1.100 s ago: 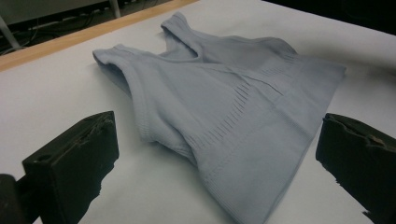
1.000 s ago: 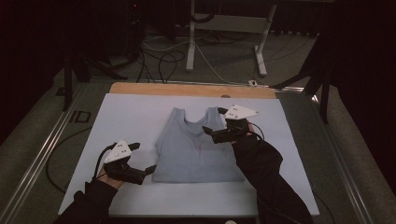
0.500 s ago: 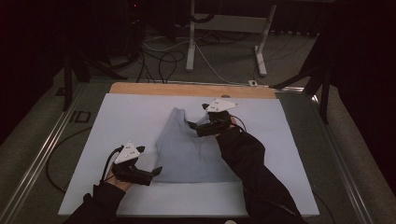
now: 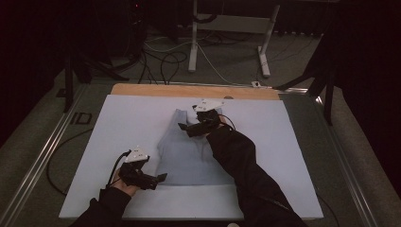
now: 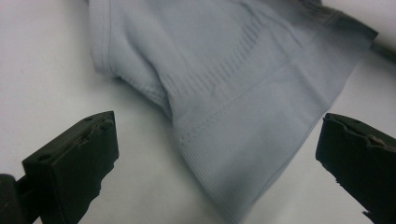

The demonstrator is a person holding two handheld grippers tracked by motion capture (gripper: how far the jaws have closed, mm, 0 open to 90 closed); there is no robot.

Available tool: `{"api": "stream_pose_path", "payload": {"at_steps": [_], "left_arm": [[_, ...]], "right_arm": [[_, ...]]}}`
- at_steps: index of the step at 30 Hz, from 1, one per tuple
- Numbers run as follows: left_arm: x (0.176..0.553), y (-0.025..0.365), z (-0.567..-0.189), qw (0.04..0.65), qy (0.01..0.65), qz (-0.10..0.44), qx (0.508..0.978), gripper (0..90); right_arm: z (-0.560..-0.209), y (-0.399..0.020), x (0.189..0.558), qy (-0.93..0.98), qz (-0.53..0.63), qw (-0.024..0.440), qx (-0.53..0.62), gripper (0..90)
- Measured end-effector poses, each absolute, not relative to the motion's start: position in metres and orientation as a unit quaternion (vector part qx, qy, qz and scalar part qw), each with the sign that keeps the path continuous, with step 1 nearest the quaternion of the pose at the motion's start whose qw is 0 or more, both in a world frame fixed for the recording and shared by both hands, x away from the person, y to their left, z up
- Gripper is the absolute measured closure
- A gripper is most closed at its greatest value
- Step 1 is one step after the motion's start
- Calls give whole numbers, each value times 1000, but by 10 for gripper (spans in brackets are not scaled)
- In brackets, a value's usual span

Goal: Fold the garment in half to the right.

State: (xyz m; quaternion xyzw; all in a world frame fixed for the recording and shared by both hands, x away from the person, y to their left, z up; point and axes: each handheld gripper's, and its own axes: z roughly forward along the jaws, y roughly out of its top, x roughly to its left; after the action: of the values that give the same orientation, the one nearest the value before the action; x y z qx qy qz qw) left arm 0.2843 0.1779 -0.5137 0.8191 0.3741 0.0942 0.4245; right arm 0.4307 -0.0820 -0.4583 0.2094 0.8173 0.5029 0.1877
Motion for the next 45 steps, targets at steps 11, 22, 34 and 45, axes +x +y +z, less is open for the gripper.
{"api": "stream_pose_path", "payload": {"at_steps": [11, 22, 34, 45], "left_arm": [[292, 174, -527, 385, 369, 82, 842, 98], [298, 169, -530, 380, 357, 58, 851, 325], [296, 166, -527, 367, 361, 32, 857, 431], [292, 171, -526, 377, 392, -5, 839, 490]], "right_arm": [[-468, -71, 435, 824, 496, 179, 207, 91], [-470, -70, 437, 827, 493, 175, 209, 91], [-471, -69, 437, 828, 491, 173, 207, 91], [-471, -68, 436, 826, 495, 172, 207, 91]]}}
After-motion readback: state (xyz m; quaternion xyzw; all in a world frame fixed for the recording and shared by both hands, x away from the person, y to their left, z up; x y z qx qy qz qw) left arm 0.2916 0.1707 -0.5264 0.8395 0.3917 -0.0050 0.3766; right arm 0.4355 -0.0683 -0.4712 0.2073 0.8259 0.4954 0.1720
